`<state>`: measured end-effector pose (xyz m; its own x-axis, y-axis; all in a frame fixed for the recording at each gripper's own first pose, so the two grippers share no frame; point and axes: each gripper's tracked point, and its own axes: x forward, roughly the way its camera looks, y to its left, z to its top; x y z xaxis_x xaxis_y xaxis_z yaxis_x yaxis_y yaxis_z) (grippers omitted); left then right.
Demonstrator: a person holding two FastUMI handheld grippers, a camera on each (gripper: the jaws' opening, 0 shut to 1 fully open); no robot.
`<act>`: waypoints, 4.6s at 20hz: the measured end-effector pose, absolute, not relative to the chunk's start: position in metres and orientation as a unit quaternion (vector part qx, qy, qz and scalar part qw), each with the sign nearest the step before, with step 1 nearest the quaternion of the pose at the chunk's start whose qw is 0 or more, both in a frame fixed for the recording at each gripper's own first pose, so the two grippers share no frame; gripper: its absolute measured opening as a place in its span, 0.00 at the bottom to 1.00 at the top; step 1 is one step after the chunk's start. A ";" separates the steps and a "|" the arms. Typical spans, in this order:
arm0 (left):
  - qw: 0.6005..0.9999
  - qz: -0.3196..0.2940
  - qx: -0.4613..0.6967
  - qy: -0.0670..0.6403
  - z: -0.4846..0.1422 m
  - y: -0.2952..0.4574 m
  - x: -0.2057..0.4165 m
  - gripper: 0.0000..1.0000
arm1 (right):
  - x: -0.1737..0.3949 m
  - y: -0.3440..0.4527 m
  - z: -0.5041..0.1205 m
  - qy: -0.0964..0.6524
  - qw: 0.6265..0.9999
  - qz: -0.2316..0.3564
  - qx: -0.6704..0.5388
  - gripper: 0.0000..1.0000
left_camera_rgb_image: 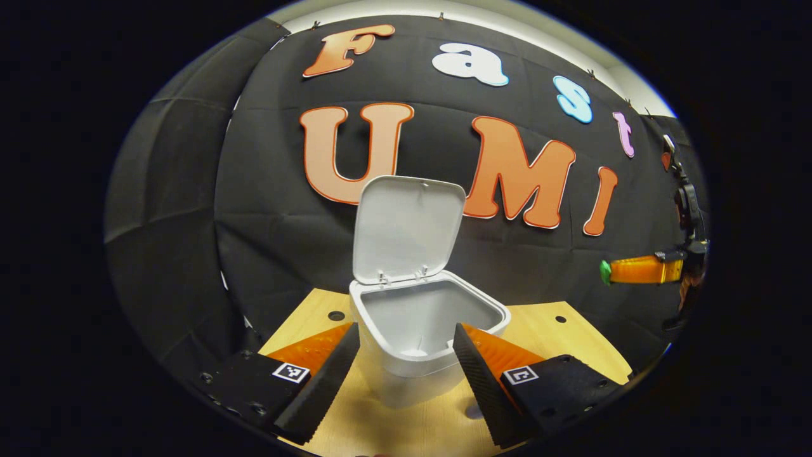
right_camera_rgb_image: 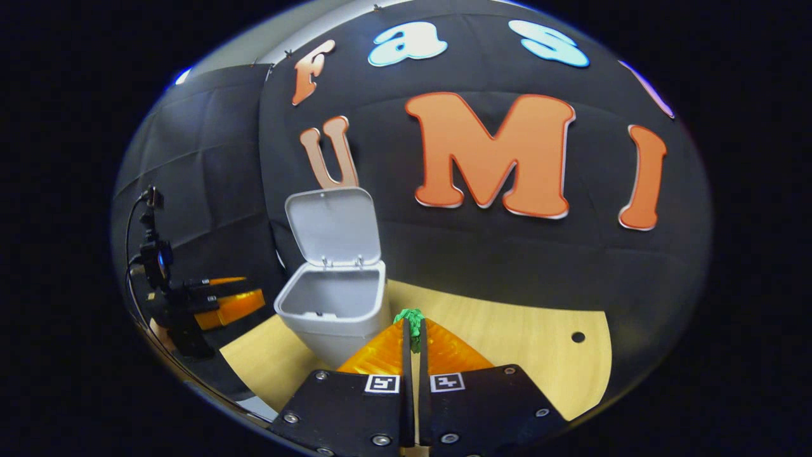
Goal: Press the lid of the desktop garbage bin to open it, pick up the crumpled paper on the desktop and throw it into the bin, then pick up the pop can on the desktop and drop it into the bin, and finally close the garbage bin lid.
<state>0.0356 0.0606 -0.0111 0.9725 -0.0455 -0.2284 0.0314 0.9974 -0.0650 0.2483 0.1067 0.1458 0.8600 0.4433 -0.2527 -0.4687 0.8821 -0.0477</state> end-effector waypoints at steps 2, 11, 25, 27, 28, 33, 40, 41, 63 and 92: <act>0.993 -0.010 -0.031 0.116 -0.012 0.073 0.030 0.95 | 0.259 0.139 0.153 0.107 0.958 0.258 -0.060 0.03; 0.991 0.029 -0.026 0.129 -0.026 0.129 0.002 0.95 | 0.304 0.257 0.134 0.117 0.936 0.322 -0.086 0.02; 0.986 0.059 -0.020 0.157 -0.048 0.178 -0.026 0.95 | 0.347 0.302 0.050 0.187 0.928 0.292 -0.139 0.03; 0.985 0.061 -0.022 0.158 -0.050 0.184 -0.028 0.95 | 0.346 0.309 0.049 0.185 0.927 0.296 -0.135 0.07; 0.985 0.061 -0.025 0.159 -0.052 0.185 -0.028 0.95 | 0.344 0.310 0.048 0.182 0.928 0.297 -0.133 0.11; 0.985 0.062 -0.032 0.157 -0.053 0.188 -0.028 0.95 | 0.339 0.315 0.043 0.187 0.928 0.299 -0.122 0.97; 0.986 0.032 -0.030 0.159 -0.057 0.159 -0.023 0.94 | 0.331 0.282 0.065 0.166 0.939 0.280 -0.111 0.97; 0.987 0.022 -0.030 0.158 -0.057 0.151 -0.021 0.94 | 0.329 0.274 0.072 0.160 0.942 0.276 -0.106 0.96; 0.957 -0.213 0.025 0.196 -0.128 -0.076 0.009 0.95 | 0.247 0.060 0.159 0.063 0.986 0.145 -0.061 0.96; 0.919 -0.213 0.086 0.320 -0.340 -0.164 0.063 0.97 | 0.219 -0.096 0.114 0.094 0.995 0.017 -0.013 0.96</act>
<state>0.0625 -0.1640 -0.3397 0.7038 -0.3366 -0.6256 0.4472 0.8942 0.0219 0.2190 -0.0961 0.1136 0.9816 0.0306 -0.1884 -0.0355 0.9991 -0.0227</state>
